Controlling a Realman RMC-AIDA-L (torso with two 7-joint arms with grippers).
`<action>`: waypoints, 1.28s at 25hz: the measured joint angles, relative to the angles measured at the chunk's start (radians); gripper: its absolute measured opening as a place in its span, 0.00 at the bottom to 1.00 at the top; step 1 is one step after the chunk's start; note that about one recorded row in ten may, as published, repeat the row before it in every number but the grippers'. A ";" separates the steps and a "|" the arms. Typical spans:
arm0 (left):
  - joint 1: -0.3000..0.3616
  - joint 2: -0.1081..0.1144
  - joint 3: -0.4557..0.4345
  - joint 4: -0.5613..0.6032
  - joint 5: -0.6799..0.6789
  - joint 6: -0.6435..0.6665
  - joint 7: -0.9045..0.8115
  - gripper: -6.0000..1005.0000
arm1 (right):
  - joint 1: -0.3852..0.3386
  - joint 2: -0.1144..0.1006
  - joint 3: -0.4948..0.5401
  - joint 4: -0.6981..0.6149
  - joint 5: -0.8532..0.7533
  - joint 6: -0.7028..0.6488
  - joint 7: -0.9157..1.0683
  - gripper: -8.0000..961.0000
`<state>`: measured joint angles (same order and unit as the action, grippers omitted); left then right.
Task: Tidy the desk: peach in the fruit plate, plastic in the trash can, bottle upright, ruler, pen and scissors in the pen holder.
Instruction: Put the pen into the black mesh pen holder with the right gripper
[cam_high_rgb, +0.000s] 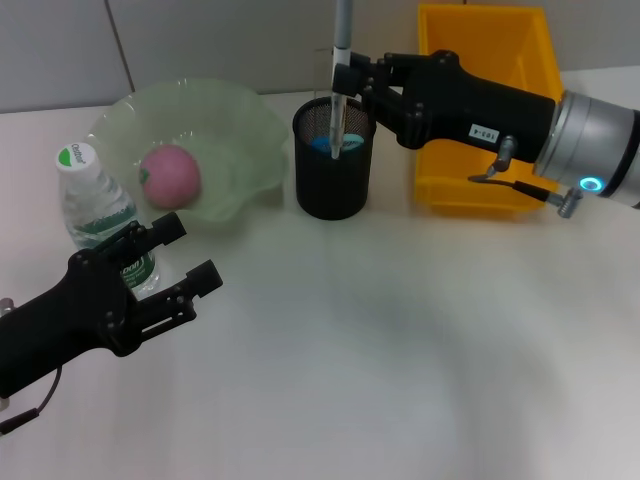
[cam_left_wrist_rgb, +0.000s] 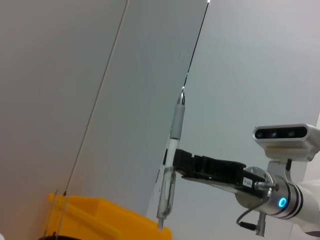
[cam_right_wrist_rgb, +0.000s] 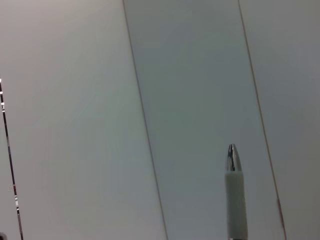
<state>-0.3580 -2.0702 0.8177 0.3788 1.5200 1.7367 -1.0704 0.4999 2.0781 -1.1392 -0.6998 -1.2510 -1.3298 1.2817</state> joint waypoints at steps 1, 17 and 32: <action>0.000 0.000 0.000 0.000 0.000 0.000 0.002 0.84 | -0.002 -0.001 0.000 0.000 -0.001 -0.002 0.000 0.13; -0.020 -0.002 -0.002 -0.030 0.000 0.005 0.060 0.84 | -0.034 -0.001 0.027 -0.033 -0.044 -0.027 -0.118 0.13; -0.010 0.000 -0.006 -0.069 -0.062 -0.005 0.128 0.84 | -0.035 0.006 0.075 -0.169 0.154 0.155 -0.504 0.13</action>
<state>-0.3678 -2.0704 0.8114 0.3098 1.4576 1.7318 -0.9426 0.4644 2.0841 -1.0645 -0.8684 -1.0972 -1.1743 0.7772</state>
